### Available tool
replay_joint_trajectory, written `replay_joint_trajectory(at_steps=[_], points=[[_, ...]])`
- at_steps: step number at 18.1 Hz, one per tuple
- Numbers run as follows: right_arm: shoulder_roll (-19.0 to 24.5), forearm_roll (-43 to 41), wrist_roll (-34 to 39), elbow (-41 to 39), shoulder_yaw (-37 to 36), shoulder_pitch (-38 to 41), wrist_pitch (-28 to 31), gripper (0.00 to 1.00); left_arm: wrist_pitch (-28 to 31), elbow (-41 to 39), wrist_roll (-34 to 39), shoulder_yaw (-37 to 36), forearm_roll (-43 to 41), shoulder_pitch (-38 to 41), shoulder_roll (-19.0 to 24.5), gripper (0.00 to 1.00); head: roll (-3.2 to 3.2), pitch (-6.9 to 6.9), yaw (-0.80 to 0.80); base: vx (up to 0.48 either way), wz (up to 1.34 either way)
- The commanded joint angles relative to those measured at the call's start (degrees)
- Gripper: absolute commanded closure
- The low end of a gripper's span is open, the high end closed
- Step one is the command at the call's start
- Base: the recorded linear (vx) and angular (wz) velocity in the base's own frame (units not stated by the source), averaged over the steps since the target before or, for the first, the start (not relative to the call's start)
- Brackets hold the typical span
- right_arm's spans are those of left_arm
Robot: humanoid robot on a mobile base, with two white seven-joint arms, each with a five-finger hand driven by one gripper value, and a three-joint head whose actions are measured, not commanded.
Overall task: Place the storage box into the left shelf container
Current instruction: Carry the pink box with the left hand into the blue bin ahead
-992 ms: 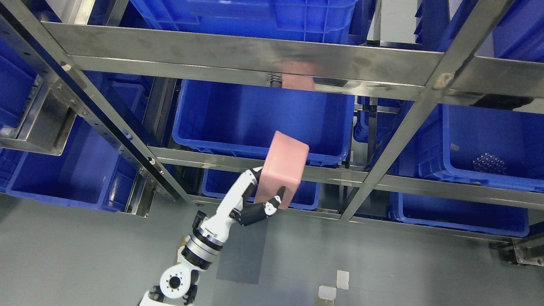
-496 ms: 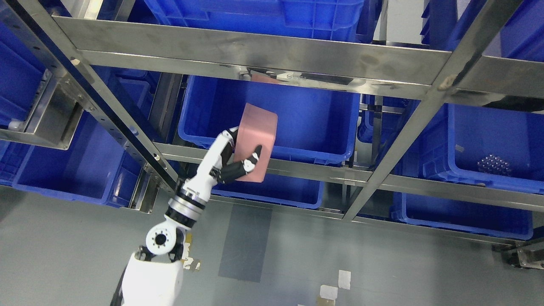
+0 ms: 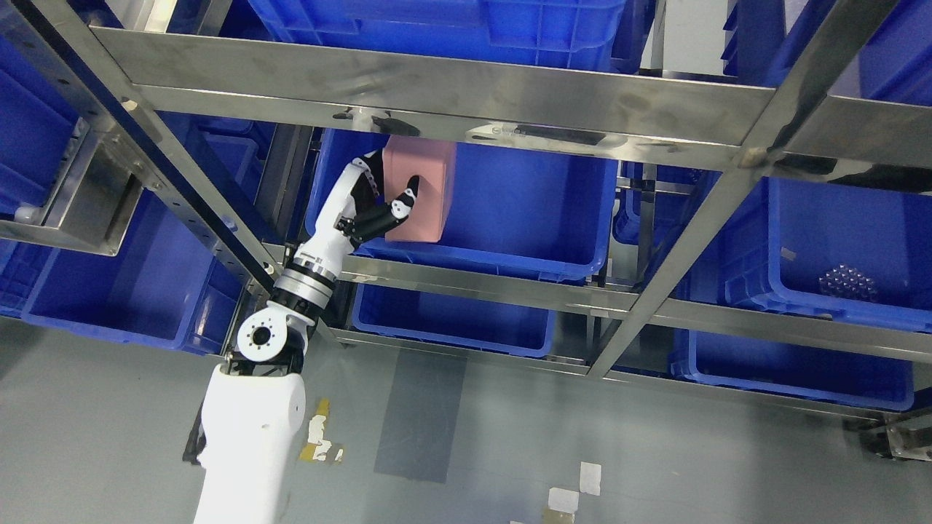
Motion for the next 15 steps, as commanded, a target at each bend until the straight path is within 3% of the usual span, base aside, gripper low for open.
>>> replay_joint_trajectory(at_steps=[1,5,9,12,15], points=[[-1.00,-1.23,-0.03,-1.00,0.00,-0.17,0.46,0.00,0.20,21.21,0.09,0.65,0.89,-9.07,1.01,0.91,0.00,0.00,0.00,0.000,0.00],[-1.00,-1.23,0.06,-1.00,0.00,-0.26,0.46,0.00,-0.06,26.15,0.18,-0.58,0.89,-13.30,1.01,0.88,0.00,0.00,0.00,0.000,0.00],[-1.00,-1.23,0.06,-1.00,0.00,-0.17,0.46,0.00,0.64,26.24,0.18,-3.91,0.10,-13.30,1.01,0.52,0.00,0.00,0.00,0.000,0.00],[-1.00,-1.23,0.06,-1.00,0.00,-0.26,0.37,0.00,2.74,25.80,-0.17,-5.06,-0.94,-13.30,1.01,0.34,0.00,0.00,0.00,0.000,0.00],[-1.00,-1.23,-0.03,-1.00,0.00,-0.17,0.46,0.00,3.19,24.13,-0.70,-7.79,-15.49,-14.79,1.01,0.13,0.00,0.00,0.00,0.000,0.00]])
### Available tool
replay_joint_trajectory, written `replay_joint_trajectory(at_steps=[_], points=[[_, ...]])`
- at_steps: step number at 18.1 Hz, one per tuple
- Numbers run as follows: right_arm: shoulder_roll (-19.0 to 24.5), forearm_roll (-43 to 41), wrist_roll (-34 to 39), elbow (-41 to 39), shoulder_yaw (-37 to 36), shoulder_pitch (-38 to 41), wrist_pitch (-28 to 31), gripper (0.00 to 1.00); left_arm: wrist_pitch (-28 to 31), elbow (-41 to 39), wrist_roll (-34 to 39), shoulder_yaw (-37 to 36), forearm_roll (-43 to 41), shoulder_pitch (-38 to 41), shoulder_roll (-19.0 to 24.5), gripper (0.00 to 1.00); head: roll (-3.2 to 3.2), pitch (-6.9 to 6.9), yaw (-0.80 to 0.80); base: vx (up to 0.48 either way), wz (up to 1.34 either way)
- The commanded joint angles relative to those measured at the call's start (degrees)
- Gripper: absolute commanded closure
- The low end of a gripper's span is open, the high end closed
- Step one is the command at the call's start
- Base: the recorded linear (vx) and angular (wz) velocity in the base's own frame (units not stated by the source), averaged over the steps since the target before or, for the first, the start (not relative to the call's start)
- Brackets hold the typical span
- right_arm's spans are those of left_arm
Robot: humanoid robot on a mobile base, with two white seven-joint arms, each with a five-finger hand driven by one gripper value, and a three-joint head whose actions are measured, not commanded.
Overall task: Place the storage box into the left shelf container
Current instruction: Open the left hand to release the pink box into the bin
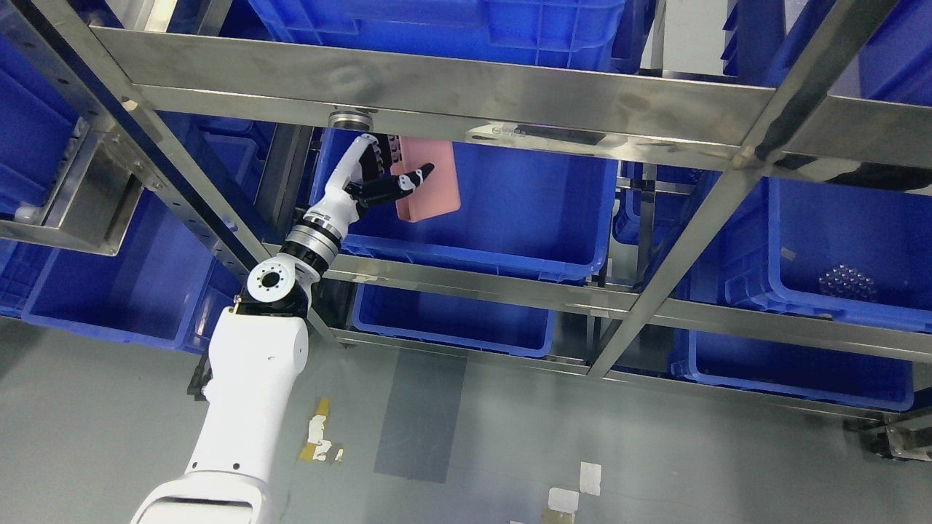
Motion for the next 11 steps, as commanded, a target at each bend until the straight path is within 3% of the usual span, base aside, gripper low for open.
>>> replay_joint_trajectory(at_steps=[1,8,11], points=[[-1.00,-1.23,0.04,-1.00,0.00,-0.26,-0.06,0.00,0.76,4.37,-0.94,-5.09,-18.51,-2.91,1.00,0.09,0.00,0.00,0.00,0.000,0.00],[-1.00,-1.23,0.04,-1.00,0.00,-0.26,0.03,0.00,1.99,2.70,-9.62,-7.63,-32.44,-7.47,1.00,0.03,0.00,0.00,0.00,0.000,0.00],[-1.00,-1.23,0.04,-1.00,0.00,-0.18,0.03,0.00,1.99,0.17,-10.09,-5.72,-31.32,-8.45,1.00,0.01,0.00,0.00,0.00,0.000,0.00]])
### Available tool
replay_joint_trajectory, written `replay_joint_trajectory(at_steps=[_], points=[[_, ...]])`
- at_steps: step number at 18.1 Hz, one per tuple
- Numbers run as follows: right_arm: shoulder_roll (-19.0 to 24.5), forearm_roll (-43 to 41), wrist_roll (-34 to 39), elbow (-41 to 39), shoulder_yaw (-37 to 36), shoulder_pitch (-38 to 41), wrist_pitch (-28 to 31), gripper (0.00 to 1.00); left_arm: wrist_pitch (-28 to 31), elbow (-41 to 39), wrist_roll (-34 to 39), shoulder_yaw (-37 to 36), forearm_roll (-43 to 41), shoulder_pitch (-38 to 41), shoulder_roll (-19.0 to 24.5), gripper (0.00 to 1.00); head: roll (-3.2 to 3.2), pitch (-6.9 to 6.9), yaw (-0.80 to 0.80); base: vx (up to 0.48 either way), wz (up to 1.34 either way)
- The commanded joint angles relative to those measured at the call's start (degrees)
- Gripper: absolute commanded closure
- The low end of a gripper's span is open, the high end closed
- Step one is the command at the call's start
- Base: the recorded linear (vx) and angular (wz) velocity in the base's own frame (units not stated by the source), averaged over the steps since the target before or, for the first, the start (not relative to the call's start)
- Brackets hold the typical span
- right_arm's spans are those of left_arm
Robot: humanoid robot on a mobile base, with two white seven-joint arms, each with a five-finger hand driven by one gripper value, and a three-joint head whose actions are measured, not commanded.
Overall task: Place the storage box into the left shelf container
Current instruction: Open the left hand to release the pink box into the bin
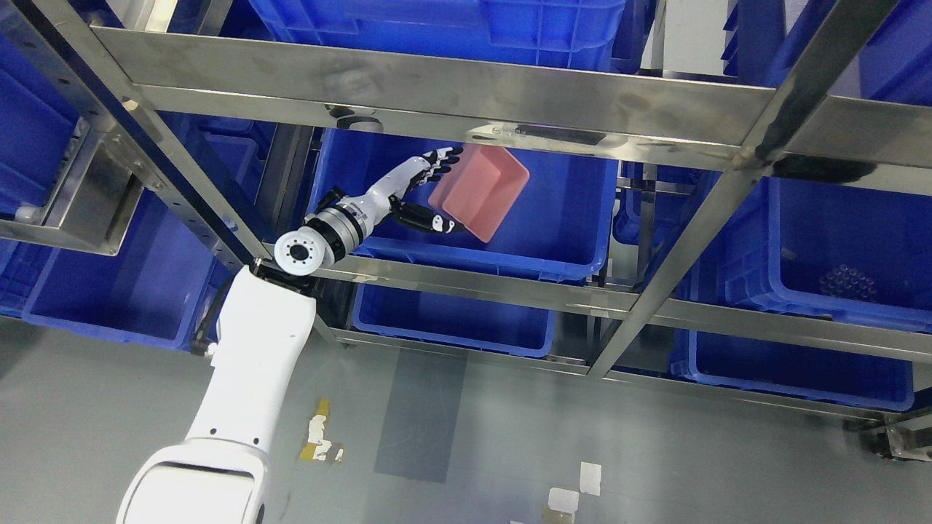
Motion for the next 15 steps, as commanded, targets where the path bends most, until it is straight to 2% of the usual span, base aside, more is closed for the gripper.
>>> replay_joint_trajectory(at_steps=[1,4,7,10,15], points=[[-1.00,-1.23,-0.05,-1.00,-0.09,-0.17,0.01,0.00,0.07,-4.05,-0.40,0.95,-3.67,-2.30,1.00,0.01,0.00,0.00,0.00,0.000,0.00],[-1.00,-1.23,-0.05,-1.00,0.00,-0.18,0.01,0.00,0.24,-10.55,3.98,3.17,7.81,1.99,1.00,0.01,0.00,0.00,0.00,0.000,0.00],[-1.00,-1.23,-0.05,-1.00,0.00,-0.17,0.01,0.00,0.16,-18.97,13.71,3.09,14.96,9.45,1.00,0.01,0.00,0.00,0.00,0.000,0.00],[-1.00,-1.23,-0.05,-1.00,0.00,-0.18,0.01,0.00,-1.33,-31.54,24.97,1.07,16.56,19.21,1.00,0.01,0.00,0.00,0.00,0.000,0.00],[-1.00,-1.23,0.04,-1.00,0.00,-0.26,0.01,0.00,-8.01,-45.44,30.70,1.33,17.96,32.92,1.00,0.01,0.00,0.00,0.00,0.000,0.00]])
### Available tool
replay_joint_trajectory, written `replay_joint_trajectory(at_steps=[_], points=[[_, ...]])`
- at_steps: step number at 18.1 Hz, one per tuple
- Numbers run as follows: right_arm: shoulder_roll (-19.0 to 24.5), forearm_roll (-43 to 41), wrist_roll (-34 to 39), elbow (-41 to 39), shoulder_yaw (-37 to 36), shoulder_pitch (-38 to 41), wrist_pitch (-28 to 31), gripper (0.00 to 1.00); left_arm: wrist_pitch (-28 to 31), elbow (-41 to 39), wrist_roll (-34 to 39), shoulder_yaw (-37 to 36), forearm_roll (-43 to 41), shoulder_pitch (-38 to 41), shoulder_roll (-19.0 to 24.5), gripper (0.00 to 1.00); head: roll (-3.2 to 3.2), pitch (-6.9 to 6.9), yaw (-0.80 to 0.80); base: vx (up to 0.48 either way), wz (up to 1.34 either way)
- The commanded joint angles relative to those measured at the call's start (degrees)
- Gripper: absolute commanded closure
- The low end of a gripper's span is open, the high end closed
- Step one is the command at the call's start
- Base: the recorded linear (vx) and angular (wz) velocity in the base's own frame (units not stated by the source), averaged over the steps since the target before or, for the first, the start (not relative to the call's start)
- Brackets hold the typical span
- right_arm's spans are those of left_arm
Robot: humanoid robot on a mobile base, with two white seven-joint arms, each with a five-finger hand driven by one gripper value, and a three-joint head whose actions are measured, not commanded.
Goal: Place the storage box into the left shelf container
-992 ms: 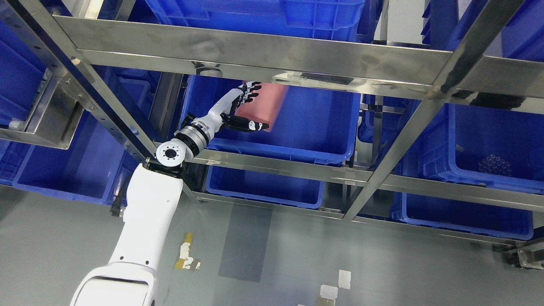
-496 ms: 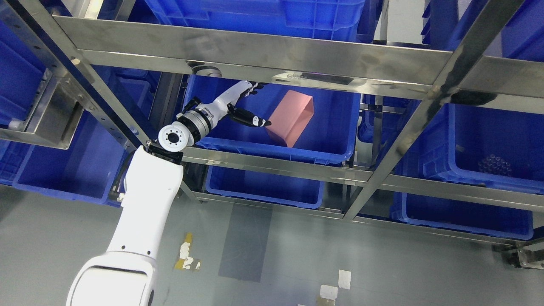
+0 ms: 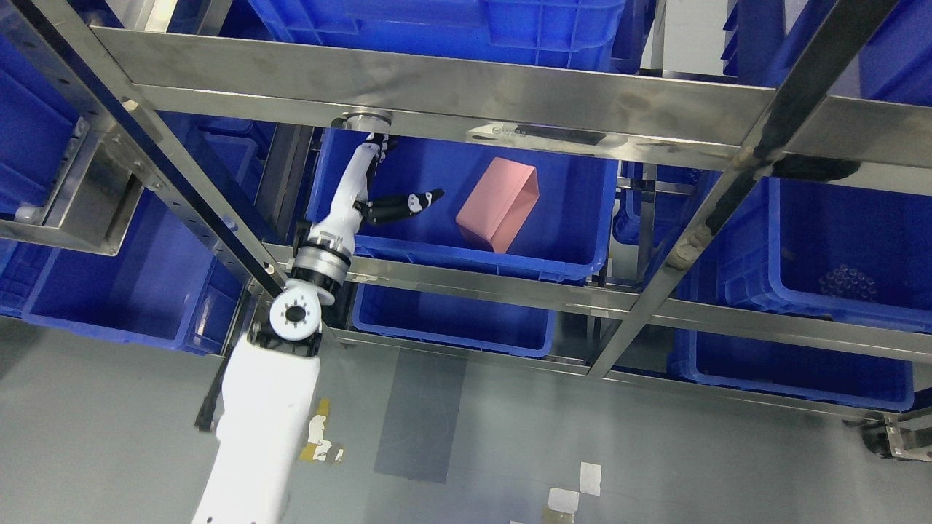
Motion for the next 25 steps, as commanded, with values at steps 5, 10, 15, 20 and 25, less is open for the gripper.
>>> replay_joint_trajectory(at_steps=[5,10,15,20,25], points=[[-1.00,-1.23,-0.05,-1.00,0.00,-0.18,-0.04,0.00,-4.15,-27.24,9.64,0.56,5.59,20.63,1.00,0.00,0.00,0.00,0.00,0.000,0.00],[-1.00,-1.23,-0.14,-1.00,0.00,-0.26,-0.04,0.00,-5.04,-27.24,9.37,2.15,5.94,21.60,1.00,0.00,0.00,0.00,0.00,0.000,0.00],[-1.00,-1.23,-0.14,-1.00,0.00,-0.26,-0.04,0.00,-10.48,-27.24,9.29,2.68,5.94,24.23,1.00,0.00,0.00,0.00,0.00,0.000,0.00],[-1.00,-1.23,-0.05,-1.00,0.00,-0.26,-0.04,0.00,-9.70,-27.24,9.29,2.59,5.94,25.55,1.00,0.00,0.00,0.00,0.00,0.000,0.00],[-1.00,-1.23,-0.05,-1.00,0.00,-0.17,-0.04,0.00,-7.34,-27.15,9.29,2.59,5.94,25.73,1.00,0.00,0.00,0.00,0.00,0.000,0.00]])
